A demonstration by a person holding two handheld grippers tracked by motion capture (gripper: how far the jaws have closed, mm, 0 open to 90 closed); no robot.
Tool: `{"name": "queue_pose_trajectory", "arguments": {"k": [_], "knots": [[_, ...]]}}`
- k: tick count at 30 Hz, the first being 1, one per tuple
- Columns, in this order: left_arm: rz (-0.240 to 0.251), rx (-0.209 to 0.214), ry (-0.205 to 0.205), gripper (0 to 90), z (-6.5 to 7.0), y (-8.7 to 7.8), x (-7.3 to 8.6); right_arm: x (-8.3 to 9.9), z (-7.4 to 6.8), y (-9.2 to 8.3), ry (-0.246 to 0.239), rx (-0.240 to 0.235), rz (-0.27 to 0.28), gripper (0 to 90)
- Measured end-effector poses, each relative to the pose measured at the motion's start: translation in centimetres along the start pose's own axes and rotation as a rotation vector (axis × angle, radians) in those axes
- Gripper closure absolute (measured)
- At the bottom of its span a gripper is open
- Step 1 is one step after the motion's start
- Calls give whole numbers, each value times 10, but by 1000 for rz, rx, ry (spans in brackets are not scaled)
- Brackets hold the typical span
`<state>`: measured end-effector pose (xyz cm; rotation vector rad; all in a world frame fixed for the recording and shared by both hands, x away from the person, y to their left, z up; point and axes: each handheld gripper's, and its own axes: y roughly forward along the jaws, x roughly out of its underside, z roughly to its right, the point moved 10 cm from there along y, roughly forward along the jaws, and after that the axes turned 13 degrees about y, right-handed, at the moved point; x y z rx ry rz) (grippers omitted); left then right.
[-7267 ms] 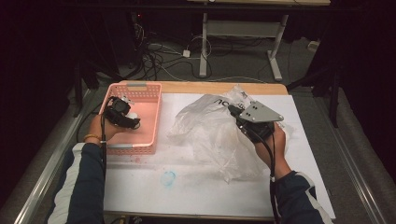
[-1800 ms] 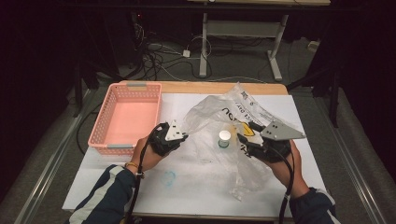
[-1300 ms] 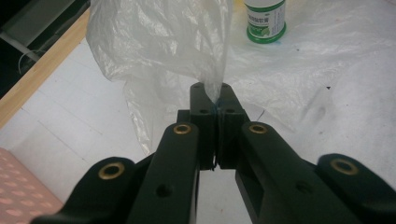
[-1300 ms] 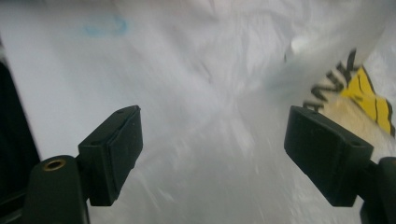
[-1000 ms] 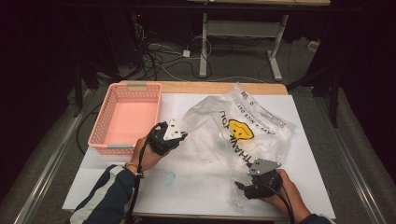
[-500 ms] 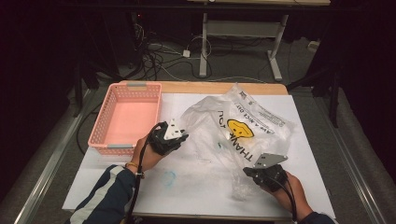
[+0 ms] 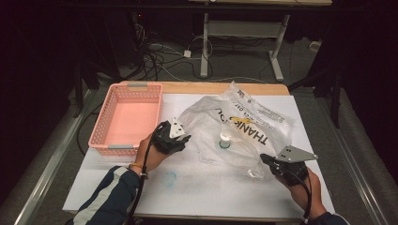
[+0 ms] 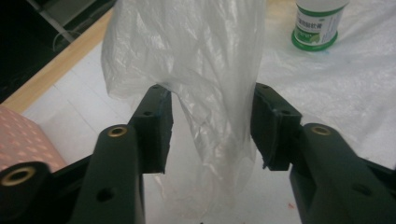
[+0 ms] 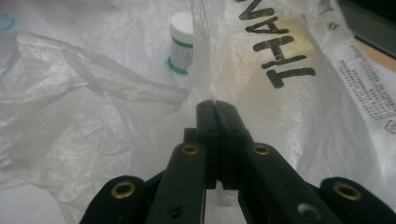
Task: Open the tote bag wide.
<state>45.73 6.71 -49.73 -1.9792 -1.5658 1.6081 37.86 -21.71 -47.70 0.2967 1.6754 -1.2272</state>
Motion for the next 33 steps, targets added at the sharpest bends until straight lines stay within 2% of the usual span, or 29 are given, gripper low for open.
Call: {"name": "queue_pose_trajectory", "arguments": {"k": [1, 2, 3, 5, 7, 12, 17, 21, 24, 27, 33], "knots": [[-4, 8, 4, 646, 1, 0, 0, -1, 1, -2, 1, 3, 7, 900], [-5, 11, 8, 659, 2, 0, 0, -2, 3, -3, 5, 10, 14, 900], [0, 19, 19, 738, 3, -1, 0, -4, 4, -4, 6, 14, 25, 900], [10, 24, 29, 810, 4, -4, -2, -7, 7, -7, 17, 13, 42, 900], [17, 22, 42, 836, 3, -8, -2, -10, 9, -9, 24, 23, 60, 900], [55, 2, 29, 859, -6, -17, -7, -25, 15, -13, 23, 38, 106, 900], [82, -7, 28, 865, -11, -26, -11, -49, 22, -22, -3, 67, 176, 900], [103, -19, 25, 866, -17, -36, -11, -63, 23, -23, -13, 67, 208, 900], [120, -28, 11, 866, -21, -44, -10, -71, 19, -20, -25, 60, 220, 900], [135, -37, 13, 867, -23, -56, -10, -79, 12, -21, -33, 35, 239, 900], [191, -62, 3, 868, -30, -86, -13, -93, -1, -41, -58, 24, 287, 900]]}}
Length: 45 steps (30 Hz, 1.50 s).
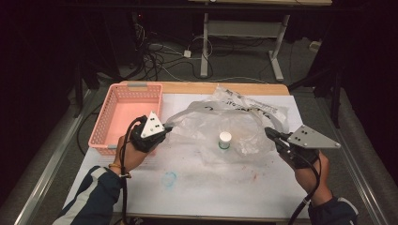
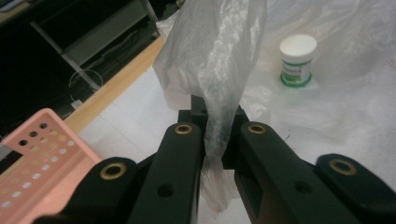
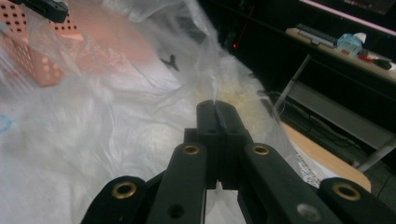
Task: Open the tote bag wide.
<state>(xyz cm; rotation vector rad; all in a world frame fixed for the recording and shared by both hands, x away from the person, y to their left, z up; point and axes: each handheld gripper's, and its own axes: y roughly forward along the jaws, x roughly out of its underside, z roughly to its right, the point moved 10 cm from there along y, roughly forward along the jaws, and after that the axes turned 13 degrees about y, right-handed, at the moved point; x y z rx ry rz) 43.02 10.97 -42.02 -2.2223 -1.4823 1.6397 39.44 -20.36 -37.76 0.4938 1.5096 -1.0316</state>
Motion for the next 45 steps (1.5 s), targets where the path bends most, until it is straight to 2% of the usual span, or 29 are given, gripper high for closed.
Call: {"name": "queue_pose_trajectory", "arguments": {"k": [6, 10, 16, 21, 25, 34, 41, 45], "knots": [[55, -32, -13, 867, -13, -16, -13, -26, 1, -12, -27, 17, 52, 900], [99, -42, -19, 867, -20, -26, -26, -48, 2, -22, -48, 26, 108, 900], [131, -60, -19, 866, -30, -28, -42, -66, 12, -24, -47, 49, 155, 900], [151, -69, -11, 866, -36, -22, -54, -67, 28, -14, -19, 76, 163, 900], [169, -68, -10, 866, -39, -14, -62, -67, 44, -6, 22, 85, 173, 900], [210, -54, -15, 866, -39, 14, -78, -59, 64, 19, 72, 105, 145, 900], [287, -31, -47, 866, -36, 34, -87, -53, 78, 29, 106, 122, 134, 900], [298, -46, -69, 866, -39, 41, -87, -49, 86, 31, 117, 136, 126, 900]]}}
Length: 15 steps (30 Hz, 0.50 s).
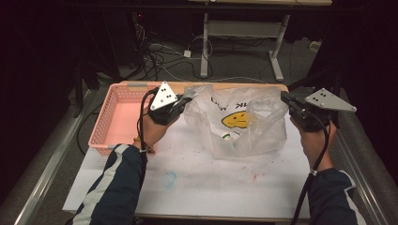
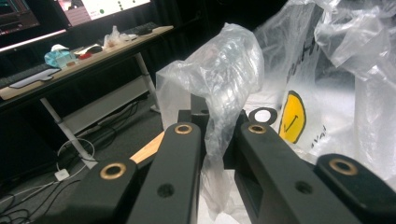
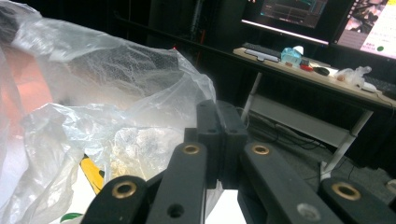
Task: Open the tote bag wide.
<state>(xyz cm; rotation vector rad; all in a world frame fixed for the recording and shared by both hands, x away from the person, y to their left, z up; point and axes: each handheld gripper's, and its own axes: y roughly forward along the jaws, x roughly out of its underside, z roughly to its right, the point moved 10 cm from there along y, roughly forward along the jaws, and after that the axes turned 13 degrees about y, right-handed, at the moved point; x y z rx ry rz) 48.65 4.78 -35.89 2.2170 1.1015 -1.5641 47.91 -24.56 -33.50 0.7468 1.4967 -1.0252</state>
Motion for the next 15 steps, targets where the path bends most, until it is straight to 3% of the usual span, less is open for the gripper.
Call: {"name": "queue_pose_trajectory", "arguments": {"k": [8, 15], "knots": [[9, -31, -21, 866, -11, 5, -1, 0, 17, 6, 14, 43, -4, 900], [8, -44, -28, 866, -20, 4, -2, -4, 19, 12, 6, 54, -5, 900]]}}
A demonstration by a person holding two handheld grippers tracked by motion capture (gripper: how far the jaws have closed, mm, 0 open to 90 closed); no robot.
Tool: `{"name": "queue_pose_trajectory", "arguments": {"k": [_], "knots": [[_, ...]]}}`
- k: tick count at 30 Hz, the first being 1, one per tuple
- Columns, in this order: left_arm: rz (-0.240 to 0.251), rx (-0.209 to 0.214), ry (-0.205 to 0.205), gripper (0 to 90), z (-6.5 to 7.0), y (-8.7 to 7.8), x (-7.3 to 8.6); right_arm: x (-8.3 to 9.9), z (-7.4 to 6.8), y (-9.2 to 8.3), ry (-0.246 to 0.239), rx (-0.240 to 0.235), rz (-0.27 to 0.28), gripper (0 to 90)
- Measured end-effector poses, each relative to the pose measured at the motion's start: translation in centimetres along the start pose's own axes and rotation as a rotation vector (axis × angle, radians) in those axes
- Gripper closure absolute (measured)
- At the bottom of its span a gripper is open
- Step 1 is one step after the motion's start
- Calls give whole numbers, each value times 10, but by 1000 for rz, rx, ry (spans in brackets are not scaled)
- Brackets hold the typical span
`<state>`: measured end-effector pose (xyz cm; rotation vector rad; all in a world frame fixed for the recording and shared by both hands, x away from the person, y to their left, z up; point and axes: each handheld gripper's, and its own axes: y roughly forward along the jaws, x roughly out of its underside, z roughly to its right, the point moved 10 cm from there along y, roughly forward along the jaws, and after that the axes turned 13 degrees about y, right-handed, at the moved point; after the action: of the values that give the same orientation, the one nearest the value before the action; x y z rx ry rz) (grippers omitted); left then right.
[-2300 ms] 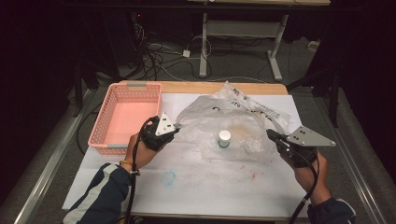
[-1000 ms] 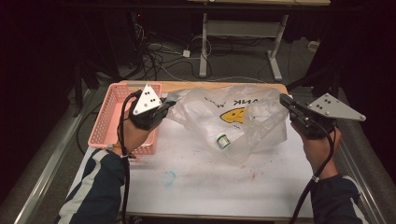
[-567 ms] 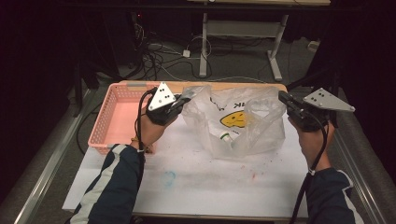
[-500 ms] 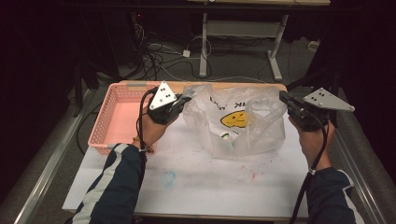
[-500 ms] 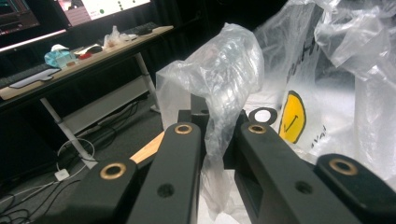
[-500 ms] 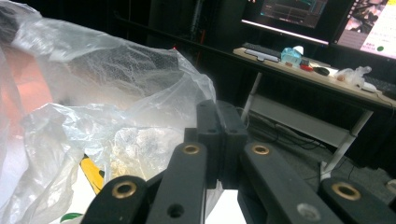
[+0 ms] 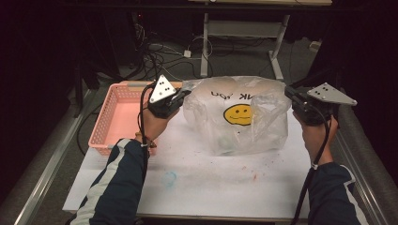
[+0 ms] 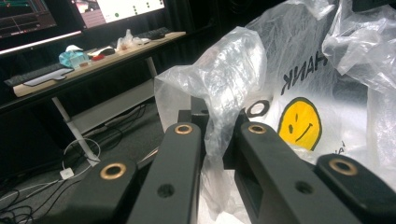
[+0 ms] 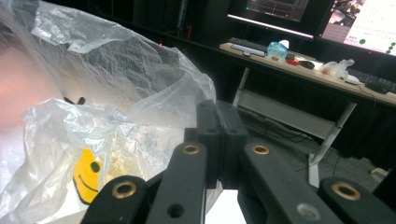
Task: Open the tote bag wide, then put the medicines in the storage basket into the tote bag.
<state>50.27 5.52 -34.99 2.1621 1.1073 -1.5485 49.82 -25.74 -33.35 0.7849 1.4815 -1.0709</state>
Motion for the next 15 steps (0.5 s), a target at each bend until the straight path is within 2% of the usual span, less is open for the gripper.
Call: {"name": "queue_pose_trajectory", "arguments": {"k": [9, 15], "knots": [[-3, -25, 4, 866, -10, -8, -9, -16, -6, 3, -19, -2, 7, 900], [-9, -52, 20, 867, -21, -16, -24, -31, -3, 3, -24, 3, 21, 900]]}}
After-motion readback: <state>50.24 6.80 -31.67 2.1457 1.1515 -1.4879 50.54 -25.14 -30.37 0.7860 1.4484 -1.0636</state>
